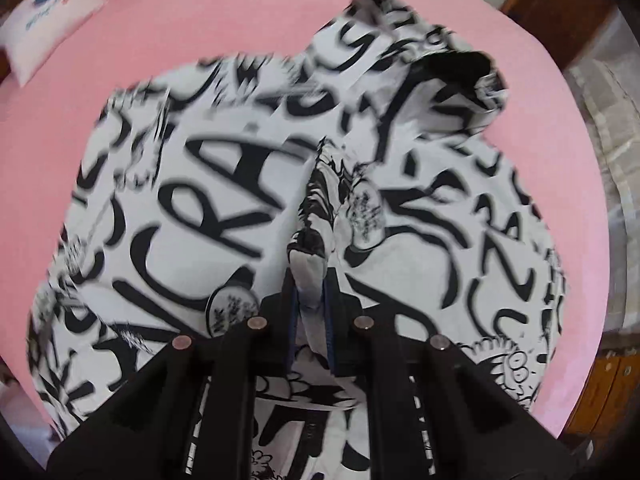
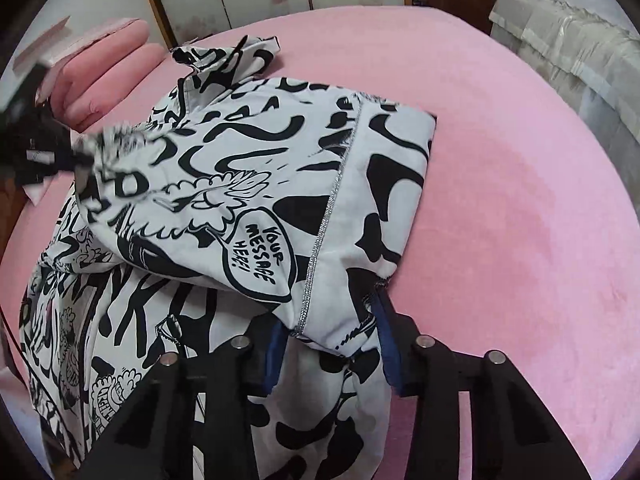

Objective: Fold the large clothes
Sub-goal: 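Lay the sleeve onto the body with the right tool while the left tool pins the hoodie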

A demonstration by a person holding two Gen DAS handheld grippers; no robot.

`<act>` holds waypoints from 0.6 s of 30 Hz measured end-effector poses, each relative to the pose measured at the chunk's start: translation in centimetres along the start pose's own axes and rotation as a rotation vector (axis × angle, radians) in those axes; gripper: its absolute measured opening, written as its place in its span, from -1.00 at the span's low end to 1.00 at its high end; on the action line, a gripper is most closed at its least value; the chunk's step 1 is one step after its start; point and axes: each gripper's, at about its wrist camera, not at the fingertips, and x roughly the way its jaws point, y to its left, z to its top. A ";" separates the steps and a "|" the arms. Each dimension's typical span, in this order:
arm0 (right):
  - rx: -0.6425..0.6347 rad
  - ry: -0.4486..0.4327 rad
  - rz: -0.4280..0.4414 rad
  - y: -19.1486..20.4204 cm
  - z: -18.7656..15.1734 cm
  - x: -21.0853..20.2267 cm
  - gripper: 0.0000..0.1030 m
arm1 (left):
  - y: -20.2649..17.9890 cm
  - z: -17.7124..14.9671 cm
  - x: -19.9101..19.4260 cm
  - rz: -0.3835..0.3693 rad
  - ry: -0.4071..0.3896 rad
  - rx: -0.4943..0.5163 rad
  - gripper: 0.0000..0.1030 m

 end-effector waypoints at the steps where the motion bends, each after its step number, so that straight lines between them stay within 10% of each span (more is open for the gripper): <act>1: 0.019 0.010 0.006 -0.2 0.1 0.3 -0.28 | 0.4 -0.4 0.6 0.004 0.003 -0.002 -0.83; 10: 0.228 0.138 0.057 -2.4 1.4 3.5 -0.28 | 1.6 -2.6 3.1 0.061 0.015 0.066 -0.82; 18: 0.131 0.197 -0.013 -0.9 2.0 3.3 -0.27 | -0.9 -1.8 5.2 0.160 0.017 0.206 -0.80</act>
